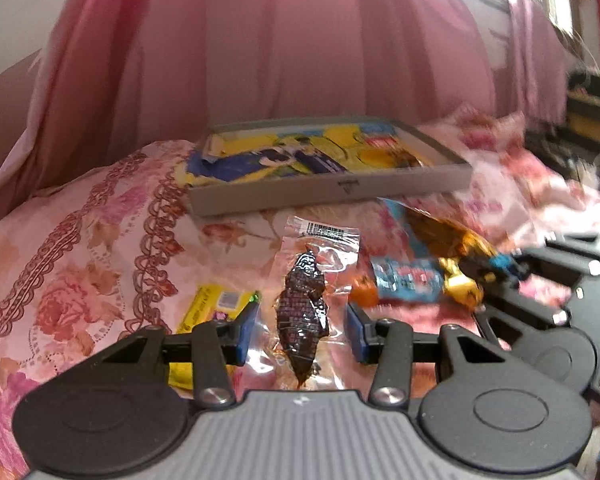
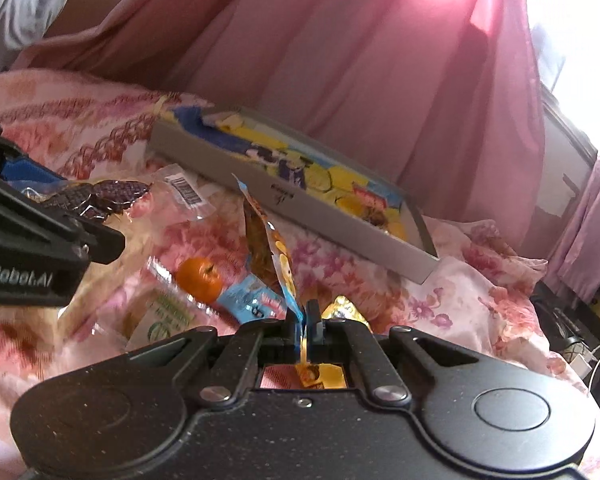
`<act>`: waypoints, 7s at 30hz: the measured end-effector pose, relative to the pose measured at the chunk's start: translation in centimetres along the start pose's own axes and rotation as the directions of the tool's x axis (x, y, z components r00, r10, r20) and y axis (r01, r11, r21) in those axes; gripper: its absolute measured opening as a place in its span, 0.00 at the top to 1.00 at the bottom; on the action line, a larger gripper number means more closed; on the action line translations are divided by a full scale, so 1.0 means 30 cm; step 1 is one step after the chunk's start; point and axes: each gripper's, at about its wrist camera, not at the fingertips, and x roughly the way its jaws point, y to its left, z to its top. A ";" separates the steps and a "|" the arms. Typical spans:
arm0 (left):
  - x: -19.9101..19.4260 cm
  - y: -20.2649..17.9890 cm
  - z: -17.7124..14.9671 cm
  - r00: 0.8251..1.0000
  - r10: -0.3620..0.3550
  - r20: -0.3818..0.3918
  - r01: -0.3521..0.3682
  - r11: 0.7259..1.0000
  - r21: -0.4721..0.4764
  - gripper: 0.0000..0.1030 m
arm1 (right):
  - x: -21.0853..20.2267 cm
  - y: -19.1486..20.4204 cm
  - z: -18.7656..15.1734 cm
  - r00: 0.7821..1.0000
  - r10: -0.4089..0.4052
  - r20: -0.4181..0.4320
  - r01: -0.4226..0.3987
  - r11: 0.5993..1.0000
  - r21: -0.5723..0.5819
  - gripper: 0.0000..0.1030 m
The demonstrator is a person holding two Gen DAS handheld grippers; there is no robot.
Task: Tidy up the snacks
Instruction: 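Carry the jerky pack and blue candy pack over the grey tray and open both tools, then lift both tools away from the tray back toward the snack pile, then lower the left tool to the rice-cake bar while the right tool reaches the round pastry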
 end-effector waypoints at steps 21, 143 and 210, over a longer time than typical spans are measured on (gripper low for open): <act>0.337 -0.014 0.435 0.983 0.130 0.133 -0.110 0.983 -0.150 0.52 | 0.264 -0.221 0.165 0.977 -0.127 0.172 0.093 0.976 0.195 0.99; -0.216 0.163 -0.074 0.971 0.220 -0.098 -0.231 0.965 -0.127 0.00 | -0.270 -0.106 -0.003 0.972 0.229 -0.043 -0.203 0.923 0.328 0.01; 0.091 0.149 0.003 0.985 -0.112 -0.129 0.077 0.966 -0.248 0.01 | 0.073 0.032 0.021 0.953 0.223 -0.204 -0.214 0.975 0.066 0.19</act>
